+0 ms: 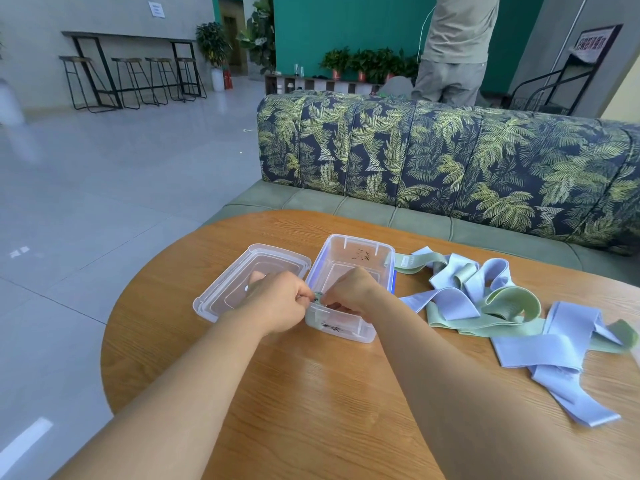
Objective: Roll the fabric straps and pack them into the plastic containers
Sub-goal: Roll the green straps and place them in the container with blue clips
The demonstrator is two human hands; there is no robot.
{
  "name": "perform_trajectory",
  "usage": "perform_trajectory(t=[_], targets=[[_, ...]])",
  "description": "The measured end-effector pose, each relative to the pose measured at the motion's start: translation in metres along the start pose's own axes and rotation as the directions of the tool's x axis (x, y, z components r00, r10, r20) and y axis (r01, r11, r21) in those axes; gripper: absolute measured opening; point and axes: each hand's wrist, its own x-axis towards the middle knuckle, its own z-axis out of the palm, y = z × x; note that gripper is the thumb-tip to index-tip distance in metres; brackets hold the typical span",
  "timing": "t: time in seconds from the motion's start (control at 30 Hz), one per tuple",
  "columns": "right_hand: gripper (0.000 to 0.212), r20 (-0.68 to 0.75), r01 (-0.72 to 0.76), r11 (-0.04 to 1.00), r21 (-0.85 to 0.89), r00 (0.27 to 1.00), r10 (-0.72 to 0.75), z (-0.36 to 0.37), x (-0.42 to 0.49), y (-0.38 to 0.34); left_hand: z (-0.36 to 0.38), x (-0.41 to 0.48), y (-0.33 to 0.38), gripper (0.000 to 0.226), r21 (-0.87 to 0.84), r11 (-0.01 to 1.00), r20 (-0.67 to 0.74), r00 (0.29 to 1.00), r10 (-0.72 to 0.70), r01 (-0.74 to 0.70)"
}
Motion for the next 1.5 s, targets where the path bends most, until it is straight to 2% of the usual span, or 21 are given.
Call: perform_trajectory(t=[0.13, 0.3, 0.4, 0.63, 0.87, 1.2, 1.5], targets=[[0.011, -0.017, 0.003, 1.000, 0.015, 1.000, -0.002, 0.004, 0.003, -0.002, -0.001, -0.001, 0.001, 0.032, 0.005, 1.000, 0.007, 1.000, 0.006, -0.006], [0.018, -0.040, 0.005, 1.000, 0.020, 0.999, -0.004, 0.003, 0.003, -0.001, -0.002, -0.001, 0.003, 0.032, 0.015, 1.000, 0.016, 1.000, 0.017, -0.017], [0.016, -0.044, -0.010, 0.997, 0.078, 0.999, 0.014, 0.004, 0.004, -0.002, -0.002, -0.001, 0.003, 0.032, 0.021, 1.000, 0.017, 1.000, 0.023, -0.023], [0.016, -0.067, 0.001, 1.000, -0.015, 0.998, -0.002, 0.008, 0.007, -0.003, -0.001, 0.001, 0.001, 0.032, 0.041, 0.999, -0.004, 0.999, 0.034, -0.033], [0.011, -0.061, 0.013, 1.000, -0.025, 0.998, -0.015, 0.006, 0.007, -0.004, 0.004, 0.009, -0.009, 0.030, 0.084, 0.990, -0.031, 0.993, 0.117, -0.114], [0.012, -0.044, 0.020, 0.999, -0.046, 0.999, -0.022, 0.005, 0.009, -0.004, 0.007, 0.014, -0.012, 0.031, 0.124, 0.987, -0.020, 0.994, 0.107, -0.104], [0.013, -0.045, 0.013, 0.999, -0.044, 0.999, -0.015, 0.005, 0.010, -0.004, 0.013, 0.023, -0.020, 0.030, 0.156, 0.974, -0.048, 0.984, 0.171, -0.162]])
